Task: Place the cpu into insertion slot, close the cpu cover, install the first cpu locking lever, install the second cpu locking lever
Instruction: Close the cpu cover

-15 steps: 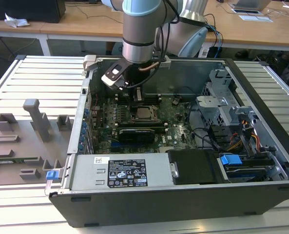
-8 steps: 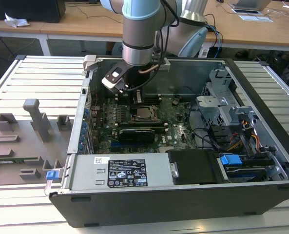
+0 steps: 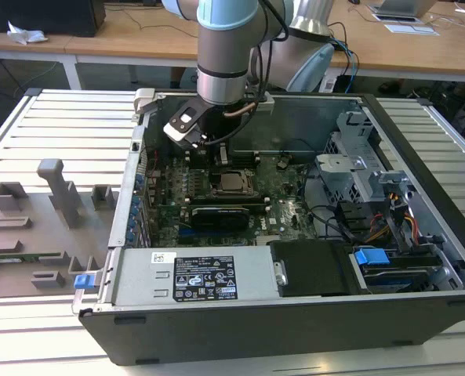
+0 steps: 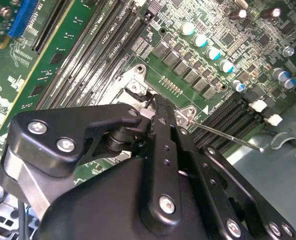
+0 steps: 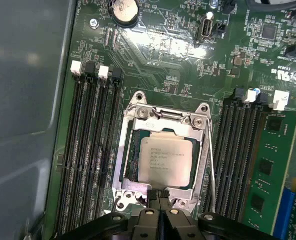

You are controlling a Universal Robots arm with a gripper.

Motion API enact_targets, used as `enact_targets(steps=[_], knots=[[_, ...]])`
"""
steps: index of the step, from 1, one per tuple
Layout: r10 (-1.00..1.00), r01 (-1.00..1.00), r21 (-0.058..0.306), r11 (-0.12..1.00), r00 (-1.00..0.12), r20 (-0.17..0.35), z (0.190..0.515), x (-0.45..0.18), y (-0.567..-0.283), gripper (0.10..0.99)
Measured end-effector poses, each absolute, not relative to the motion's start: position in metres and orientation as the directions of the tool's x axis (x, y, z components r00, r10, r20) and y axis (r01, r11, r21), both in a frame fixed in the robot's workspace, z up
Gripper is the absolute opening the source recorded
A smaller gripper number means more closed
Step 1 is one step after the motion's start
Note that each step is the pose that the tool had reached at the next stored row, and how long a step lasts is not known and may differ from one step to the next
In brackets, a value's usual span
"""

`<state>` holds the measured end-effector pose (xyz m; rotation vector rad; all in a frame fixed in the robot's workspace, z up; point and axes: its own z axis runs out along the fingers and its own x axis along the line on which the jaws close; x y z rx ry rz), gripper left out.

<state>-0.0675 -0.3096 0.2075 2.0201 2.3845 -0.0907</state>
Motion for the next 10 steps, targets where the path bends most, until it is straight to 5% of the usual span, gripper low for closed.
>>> enact_targets(steps=[10], knots=[[0.985, 0.986, -0.035, 0.166, -0.167, -0.048, 0.2065, -0.0599, -0.3096, 0.106]])
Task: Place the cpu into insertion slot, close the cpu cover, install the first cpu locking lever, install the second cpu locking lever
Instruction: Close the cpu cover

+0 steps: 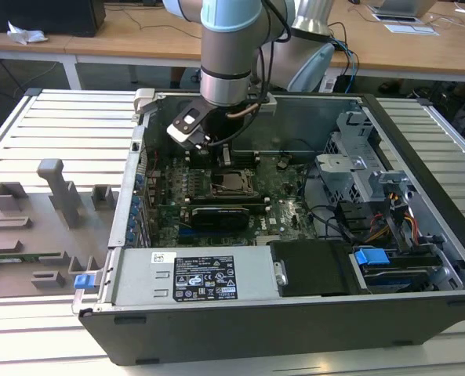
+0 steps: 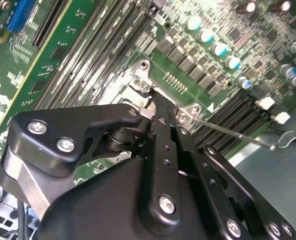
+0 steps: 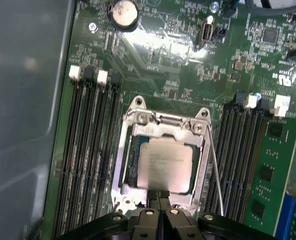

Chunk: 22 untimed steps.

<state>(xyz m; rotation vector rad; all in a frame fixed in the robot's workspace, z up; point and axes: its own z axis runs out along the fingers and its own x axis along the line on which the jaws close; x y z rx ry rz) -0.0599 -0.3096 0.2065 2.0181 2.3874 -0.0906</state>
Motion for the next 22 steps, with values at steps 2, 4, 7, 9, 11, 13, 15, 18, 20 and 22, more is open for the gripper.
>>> enact_targets(steps=[2, 4, 7, 9, 11, 13, 15, 18, 20, 22], knots=[[0.985, 0.985, -0.039, 0.166, -0.168, -0.047, 0.206, -0.050, -0.310, 0.106], [0.985, 0.985, -0.048, 0.167, -0.169, -0.044, 0.206, -0.034, -0.310, 0.106], [0.984, 0.984, -0.050, 0.168, -0.170, -0.044, 0.206, -0.024, -0.310, 0.106], [0.984, 0.985, -0.050, 0.168, -0.170, -0.044, 0.211, -0.024, -0.310, 0.106], [0.984, 0.985, -0.050, 0.168, -0.170, -0.044, 0.221, -0.024, -0.310, 0.106], [0.984, 0.985, -0.050, 0.168, -0.170, -0.043, 0.227, -0.025, -0.310, 0.106], [0.984, 0.985, -0.049, 0.168, -0.170, -0.043, 0.226, -0.030, -0.310, 0.106], [0.984, 0.985, -0.049, 0.168, -0.170, -0.043, 0.220, -0.035, -0.310, 0.106], [0.984, 0.985, -0.049, 0.168, -0.170, -0.044, 0.217, -0.041, -0.310, 0.106], [0.984, 0.985, -0.048, 0.168, -0.170, -0.043, 0.216, -0.048, -0.310, 0.106]])
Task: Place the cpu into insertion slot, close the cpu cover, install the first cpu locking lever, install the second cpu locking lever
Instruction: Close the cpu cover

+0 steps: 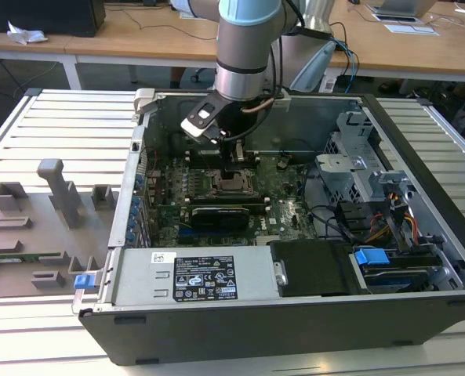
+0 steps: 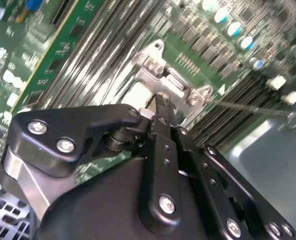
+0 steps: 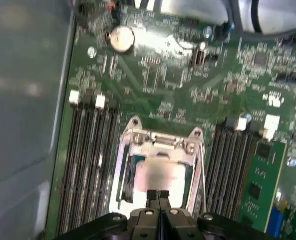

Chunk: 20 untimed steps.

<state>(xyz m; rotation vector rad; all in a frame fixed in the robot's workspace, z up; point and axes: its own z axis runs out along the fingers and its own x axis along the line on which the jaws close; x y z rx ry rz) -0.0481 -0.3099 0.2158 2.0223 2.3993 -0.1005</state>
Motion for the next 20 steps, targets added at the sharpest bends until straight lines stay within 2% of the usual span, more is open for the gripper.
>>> enact_targets(steps=[6, 20], knots=[[0.985, 0.985, -0.045, 0.168, -0.170, -0.040, 0.210, -0.064, -0.310, 0.106], [0.983, 0.982, -0.035, 0.184, -0.184, 0.017, 0.206, -0.066, -0.313, 0.106]])
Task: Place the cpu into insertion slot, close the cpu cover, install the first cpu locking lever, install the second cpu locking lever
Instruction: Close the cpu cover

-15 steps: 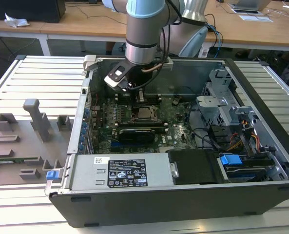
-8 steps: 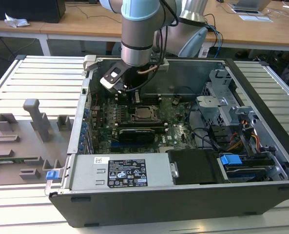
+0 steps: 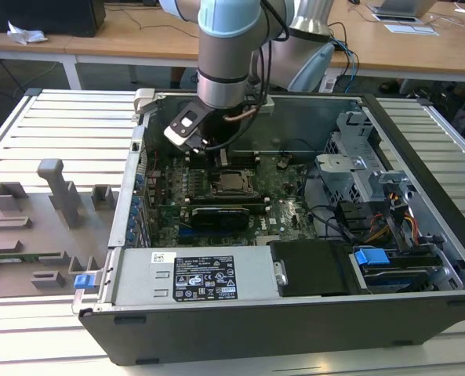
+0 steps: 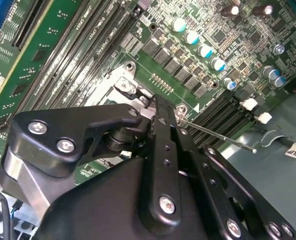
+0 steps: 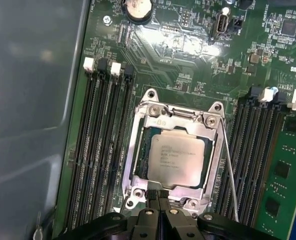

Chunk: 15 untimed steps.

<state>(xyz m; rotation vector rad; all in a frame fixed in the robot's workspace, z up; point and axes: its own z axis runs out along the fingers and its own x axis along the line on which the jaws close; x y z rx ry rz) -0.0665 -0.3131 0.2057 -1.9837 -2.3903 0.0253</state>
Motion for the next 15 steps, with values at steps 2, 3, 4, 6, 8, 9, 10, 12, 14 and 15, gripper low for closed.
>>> enact_targets(steps=[2, 3, 4, 6, 8, 9, 10, 12, 14, 15], knots=[[0.983, 0.982, -0.035, 0.185, -0.185, 0.019, 0.206, -0.064, -0.314, 0.106], [0.982, 0.982, -0.035, 0.186, -0.186, 0.021, 0.206, -0.062, -0.314, 0.106], [0.982, 0.982, -0.035, 0.187, -0.186, 0.023, 0.206, -0.058, -0.315, 0.106], [0.982, 0.982, -0.038, 0.187, -0.186, 0.024, 0.206, -0.046, -0.315, 0.106], [0.982, 0.981, -0.044, 0.187, -0.186, 0.025, 0.205, -0.035, -0.316, 0.106], [0.982, 0.981, -0.048, 0.187, -0.186, 0.026, 0.205, -0.030, -0.316, 0.106], [0.982, 0.981, -0.051, 0.187, -0.186, 0.026, 0.205, -0.025, -0.316, 0.106], [0.982, 0.981, -0.058, 0.187, -0.186, 0.028, 0.205, -0.011, -0.316, 0.106], [0.982, 0.980, -0.060, 0.187, -0.186, 0.029, 0.205, -0.001, -0.316, 0.106], [0.982, 0.980, -0.060, 0.187, -0.186, 0.029, 0.209, 0.000, -0.316, 0.106]])
